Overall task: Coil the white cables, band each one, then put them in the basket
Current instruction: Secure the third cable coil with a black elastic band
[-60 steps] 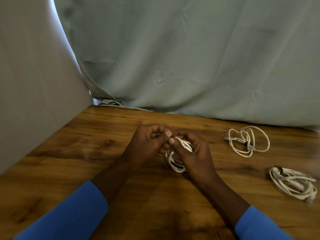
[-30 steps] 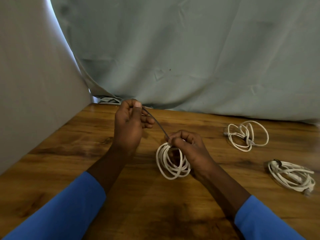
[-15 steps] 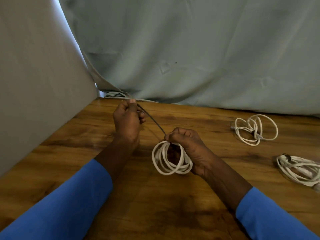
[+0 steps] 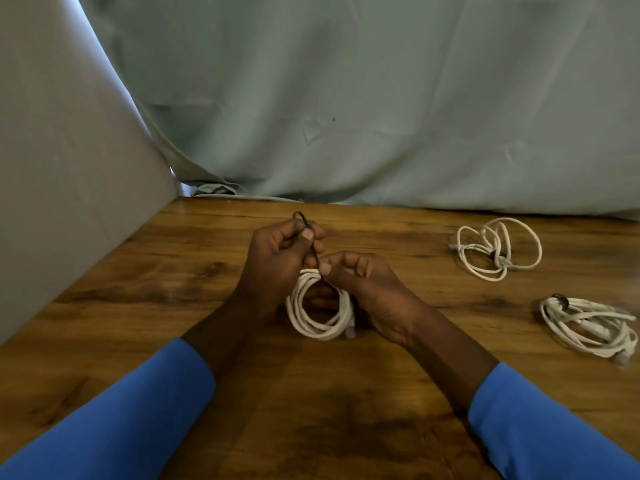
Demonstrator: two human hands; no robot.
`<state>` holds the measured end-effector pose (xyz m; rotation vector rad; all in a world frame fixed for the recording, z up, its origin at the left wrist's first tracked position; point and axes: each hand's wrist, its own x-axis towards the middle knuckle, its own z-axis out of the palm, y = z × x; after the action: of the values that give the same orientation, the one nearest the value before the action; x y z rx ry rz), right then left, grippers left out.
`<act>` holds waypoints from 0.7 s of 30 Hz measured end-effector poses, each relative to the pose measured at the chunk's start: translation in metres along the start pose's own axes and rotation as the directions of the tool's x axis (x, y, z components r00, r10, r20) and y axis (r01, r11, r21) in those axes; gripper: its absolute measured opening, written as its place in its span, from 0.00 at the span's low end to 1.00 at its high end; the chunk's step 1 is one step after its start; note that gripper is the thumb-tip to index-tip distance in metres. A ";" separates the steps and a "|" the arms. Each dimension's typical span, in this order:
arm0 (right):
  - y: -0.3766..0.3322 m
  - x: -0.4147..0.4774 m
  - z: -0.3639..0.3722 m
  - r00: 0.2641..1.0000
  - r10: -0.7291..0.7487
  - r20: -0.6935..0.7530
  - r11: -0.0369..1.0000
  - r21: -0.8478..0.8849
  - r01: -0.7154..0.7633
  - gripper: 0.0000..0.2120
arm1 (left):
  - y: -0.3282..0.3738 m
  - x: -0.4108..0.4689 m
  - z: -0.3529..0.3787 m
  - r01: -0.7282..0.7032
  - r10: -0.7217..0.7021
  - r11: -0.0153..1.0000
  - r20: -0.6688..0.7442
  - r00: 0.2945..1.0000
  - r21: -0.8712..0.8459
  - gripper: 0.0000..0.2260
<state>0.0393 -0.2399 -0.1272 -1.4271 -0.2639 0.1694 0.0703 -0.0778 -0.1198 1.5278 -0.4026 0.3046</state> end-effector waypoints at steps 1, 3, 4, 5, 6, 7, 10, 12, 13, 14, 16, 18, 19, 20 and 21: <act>-0.001 0.000 0.000 0.999 -0.028 0.035 0.996 -0.088 0.031 0.12 | -0.001 0.000 0.002 0.032 -0.035 0.998 -0.048 0.998 -0.051 0.11; 0.001 0.003 0.002 0.993 -0.104 0.057 0.952 -0.284 0.116 0.13 | -0.003 0.002 0.004 0.066 -0.079 0.991 -0.111 0.991 -0.115 0.11; 0.002 0.006 0.003 0.987 -0.146 0.061 0.918 -0.365 0.158 0.13 | -0.003 0.004 0.004 0.074 -0.093 0.988 -0.136 0.986 -0.135 0.11; 0.003 0.009 0.004 0.982 -0.177 0.063 0.887 -0.423 0.187 0.12 | -0.004 0.007 0.003 0.082 -0.107 0.985 -0.162 0.981 -0.155 0.11; 0.004 0.010 0.005 0.978 -0.195 0.070 0.870 -0.449 0.206 0.12 | -0.004 0.010 0.003 0.091 -0.125 0.980 -0.187 0.974 -0.179 0.12; 0.004 0.011 0.006 0.975 -0.208 0.077 0.857 -0.465 0.220 0.12 | -0.005 0.012 0.002 0.103 -0.147 0.974 -0.215 0.966 -0.202 0.12; 0.003 0.010 0.007 0.966 -0.238 0.099 0.836 -0.485 0.256 0.11 | -0.006 0.014 0.001 0.115 -0.177 0.967 -0.275 0.945 -0.228 0.12; 0.006 0.007 0.008 0.973 -0.218 0.081 0.865 -0.445 0.231 0.12 | -0.008 0.011 0.003 0.085 -0.129 0.983 -0.281 0.951 -0.165 0.12; 0.008 0.005 0.009 0.980 -0.194 0.052 0.895 -0.400 0.198 0.12 | -0.008 0.008 0.004 0.063 -0.095 0.990 -0.272 0.958 -0.126 0.11; 0.010 0.004 0.010 0.984 -0.176 0.020 0.922 -0.347 0.172 0.13 | -0.009 0.006 0.005 0.040 -0.064 0.995 -0.259 0.964 -0.096 0.10; 0.012 0.004 0.013 0.982 -0.181 -0.053 0.951 -0.265 0.161 0.13 | -0.007 0.002 0.008 0.005 -0.019 0.998 -0.242 0.970 -0.060 0.08; 0.012 0.005 0.015 0.964 -0.243 -0.112 0.946 -0.248 0.210 0.12 | -0.006 0.003 0.009 -0.020 0.004 0.998 -0.233 0.972 -0.065 0.06; 0.010 0.005 0.015 0.956 -0.268 -0.123 0.941 -0.245 0.232 0.10 | -0.005 0.004 0.008 -0.018 0.000 0.997 -0.232 0.973 -0.076 0.06; 0.009 0.006 0.015 0.953 -0.280 -0.117 0.939 -0.239 0.247 0.09 | -0.004 0.006 0.008 -0.006 -0.017 0.995 -0.232 0.972 -0.100 0.06; 0.008 0.007 0.015 0.952 -0.288 -0.102 0.937 -0.234 0.258 0.09 | -0.002 0.007 0.007 0.010 -0.039 0.993 -0.232 0.972 -0.122 0.06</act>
<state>0.0421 -0.2225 -0.1326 -1.5945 -0.3755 -0.1901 0.0776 -0.0854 -0.1186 1.3601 -0.2110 0.4293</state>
